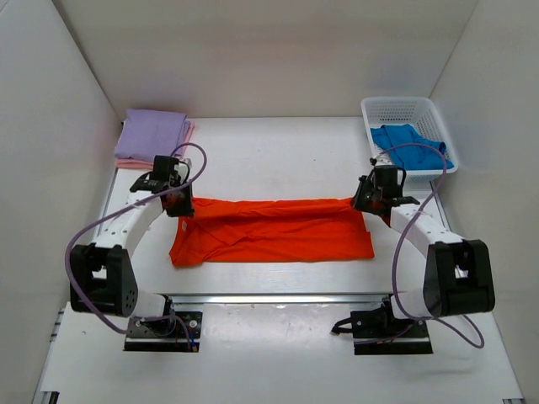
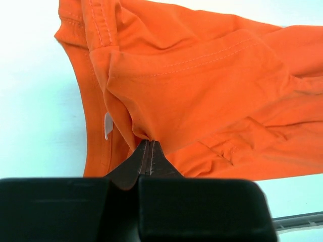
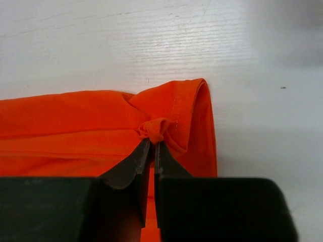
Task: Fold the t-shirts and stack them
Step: Fold the other side of the tshirt into a rectangle
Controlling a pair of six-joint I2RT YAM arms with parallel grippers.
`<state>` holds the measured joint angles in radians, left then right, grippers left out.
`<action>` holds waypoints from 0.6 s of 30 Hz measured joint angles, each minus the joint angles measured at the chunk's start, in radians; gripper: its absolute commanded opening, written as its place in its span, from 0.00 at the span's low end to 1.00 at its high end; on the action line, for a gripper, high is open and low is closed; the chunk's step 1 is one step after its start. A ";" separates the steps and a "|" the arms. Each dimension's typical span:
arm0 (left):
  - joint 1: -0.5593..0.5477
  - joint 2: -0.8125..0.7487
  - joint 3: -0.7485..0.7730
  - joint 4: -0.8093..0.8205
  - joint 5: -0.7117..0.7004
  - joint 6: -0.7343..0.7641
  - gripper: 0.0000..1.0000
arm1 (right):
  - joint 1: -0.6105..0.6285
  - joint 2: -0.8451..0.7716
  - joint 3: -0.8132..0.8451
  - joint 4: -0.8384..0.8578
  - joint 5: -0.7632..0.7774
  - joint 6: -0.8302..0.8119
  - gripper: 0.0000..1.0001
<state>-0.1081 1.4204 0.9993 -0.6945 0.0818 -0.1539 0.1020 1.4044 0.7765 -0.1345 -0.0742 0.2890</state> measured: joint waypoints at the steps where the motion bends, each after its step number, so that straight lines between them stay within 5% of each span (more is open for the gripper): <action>1: -0.002 -0.020 -0.014 0.004 0.000 -0.001 0.00 | -0.005 -0.019 -0.014 0.003 -0.007 0.000 0.00; 18: -0.024 -0.153 -0.189 0.031 -0.005 -0.031 0.00 | -0.047 -0.117 -0.155 0.002 -0.066 0.022 0.02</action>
<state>-0.1326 1.2671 0.8104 -0.6632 0.0769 -0.1852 0.0551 1.2869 0.6216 -0.1322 -0.1402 0.3111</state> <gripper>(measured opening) 0.022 0.030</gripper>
